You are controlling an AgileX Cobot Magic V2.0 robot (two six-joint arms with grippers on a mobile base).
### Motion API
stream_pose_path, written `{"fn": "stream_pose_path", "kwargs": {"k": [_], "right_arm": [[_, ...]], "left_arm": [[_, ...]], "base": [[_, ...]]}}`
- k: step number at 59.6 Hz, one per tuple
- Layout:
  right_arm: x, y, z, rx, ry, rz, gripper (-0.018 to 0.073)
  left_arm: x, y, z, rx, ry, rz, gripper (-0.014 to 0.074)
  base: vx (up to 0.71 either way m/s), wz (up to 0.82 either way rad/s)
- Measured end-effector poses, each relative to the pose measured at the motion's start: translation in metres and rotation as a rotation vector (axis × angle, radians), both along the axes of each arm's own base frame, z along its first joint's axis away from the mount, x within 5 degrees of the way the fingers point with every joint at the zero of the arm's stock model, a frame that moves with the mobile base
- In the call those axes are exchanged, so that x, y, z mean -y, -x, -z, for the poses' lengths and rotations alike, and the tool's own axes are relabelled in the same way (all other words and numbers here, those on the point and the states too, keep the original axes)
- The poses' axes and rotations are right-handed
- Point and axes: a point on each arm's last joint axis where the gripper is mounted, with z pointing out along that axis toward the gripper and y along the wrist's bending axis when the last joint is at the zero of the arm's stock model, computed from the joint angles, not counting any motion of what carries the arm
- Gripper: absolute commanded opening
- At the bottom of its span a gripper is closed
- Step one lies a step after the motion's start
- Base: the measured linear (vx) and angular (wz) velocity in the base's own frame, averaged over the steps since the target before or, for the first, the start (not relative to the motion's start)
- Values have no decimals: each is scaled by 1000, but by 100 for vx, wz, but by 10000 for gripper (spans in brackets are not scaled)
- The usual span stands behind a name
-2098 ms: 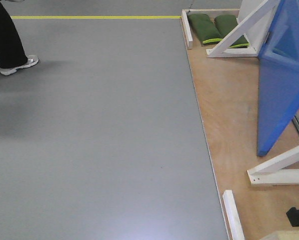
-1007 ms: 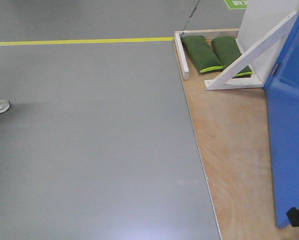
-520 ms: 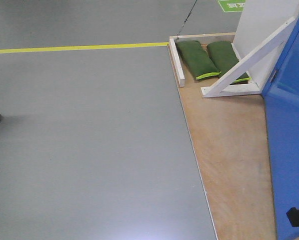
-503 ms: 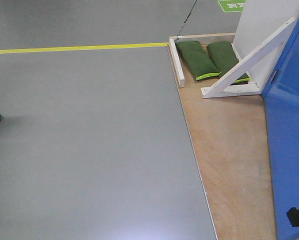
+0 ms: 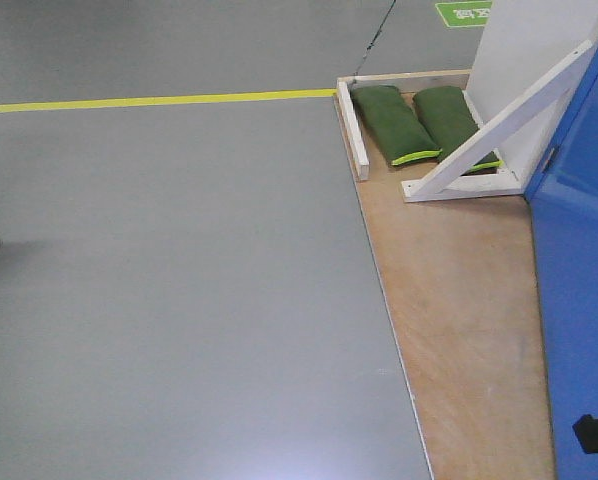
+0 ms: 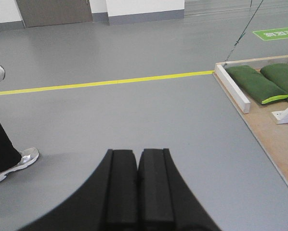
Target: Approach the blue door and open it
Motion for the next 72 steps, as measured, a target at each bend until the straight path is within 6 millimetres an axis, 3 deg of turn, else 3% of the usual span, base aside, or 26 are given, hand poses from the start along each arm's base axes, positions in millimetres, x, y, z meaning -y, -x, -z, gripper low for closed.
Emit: {"fn": "stream_pose_path", "kwargs": {"k": [38, 50, 60, 72], "right_arm": [[0, 0, 0, 0, 0, -1, 6], [4, -4, -1, -60, -34, 85, 6], [11, -20, -45, -82, -156, 192, 6], [25, -57, -110, -56, -319, 285, 6]], "left_arm": [[0, 0, 0, 0, 0, 0, 70], [0, 0, 0, 0, 0, 0, 70], [0, 0, 0, 0, 0, 0, 70], [0, 0, 0, 0, 0, 0, 70]], "base": [[0, 0], [0, 0], [0, 0], [0, 0]]}}
